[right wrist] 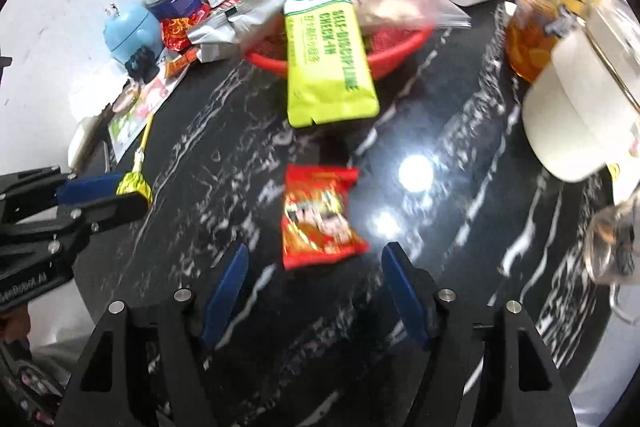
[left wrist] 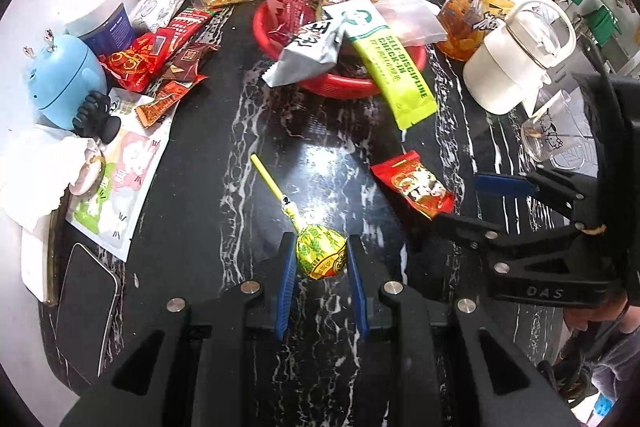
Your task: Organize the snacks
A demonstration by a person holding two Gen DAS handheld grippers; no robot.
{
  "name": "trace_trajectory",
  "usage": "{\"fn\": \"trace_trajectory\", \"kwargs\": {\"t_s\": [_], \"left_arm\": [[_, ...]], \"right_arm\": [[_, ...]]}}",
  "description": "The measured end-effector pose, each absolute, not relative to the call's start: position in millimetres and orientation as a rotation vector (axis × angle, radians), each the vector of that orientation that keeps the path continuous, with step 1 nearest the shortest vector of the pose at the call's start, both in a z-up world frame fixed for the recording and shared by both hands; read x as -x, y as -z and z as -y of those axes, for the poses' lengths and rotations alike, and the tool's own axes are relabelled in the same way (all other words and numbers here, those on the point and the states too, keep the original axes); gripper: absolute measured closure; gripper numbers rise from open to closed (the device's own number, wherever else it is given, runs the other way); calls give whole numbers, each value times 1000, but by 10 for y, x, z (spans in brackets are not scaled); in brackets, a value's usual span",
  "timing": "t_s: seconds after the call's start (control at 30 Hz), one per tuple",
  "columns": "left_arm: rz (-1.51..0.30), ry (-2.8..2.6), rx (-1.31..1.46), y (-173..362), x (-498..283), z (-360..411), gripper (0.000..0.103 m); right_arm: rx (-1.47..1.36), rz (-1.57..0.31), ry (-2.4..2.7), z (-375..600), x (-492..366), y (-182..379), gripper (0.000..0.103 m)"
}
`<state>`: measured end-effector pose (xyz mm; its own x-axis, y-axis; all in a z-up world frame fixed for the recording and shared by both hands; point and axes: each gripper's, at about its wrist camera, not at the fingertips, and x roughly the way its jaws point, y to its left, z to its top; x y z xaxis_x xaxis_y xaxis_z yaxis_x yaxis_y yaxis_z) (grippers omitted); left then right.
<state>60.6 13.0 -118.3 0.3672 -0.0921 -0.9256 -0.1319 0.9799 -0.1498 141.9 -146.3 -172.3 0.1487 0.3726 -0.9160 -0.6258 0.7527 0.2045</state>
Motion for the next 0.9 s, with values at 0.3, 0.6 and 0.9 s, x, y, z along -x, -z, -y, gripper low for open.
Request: {"fn": "trace_trajectory", "kwargs": {"t_s": [0.3, 0.6, 0.9], "left_arm": [[-1211, -27, 197, 1241, -757, -323, 79], [-1224, 27, 169, 1264, -856, -340, 79], [-1213, 84, 143, 1172, -840, -206, 79]], "right_arm": [[357, -1251, -723, 1135, -1544, 1987, 34], [347, -1236, -707, 1098, -1539, 2026, 71], [238, -1242, -691, 1340, -1404, 1906, 72]]}}
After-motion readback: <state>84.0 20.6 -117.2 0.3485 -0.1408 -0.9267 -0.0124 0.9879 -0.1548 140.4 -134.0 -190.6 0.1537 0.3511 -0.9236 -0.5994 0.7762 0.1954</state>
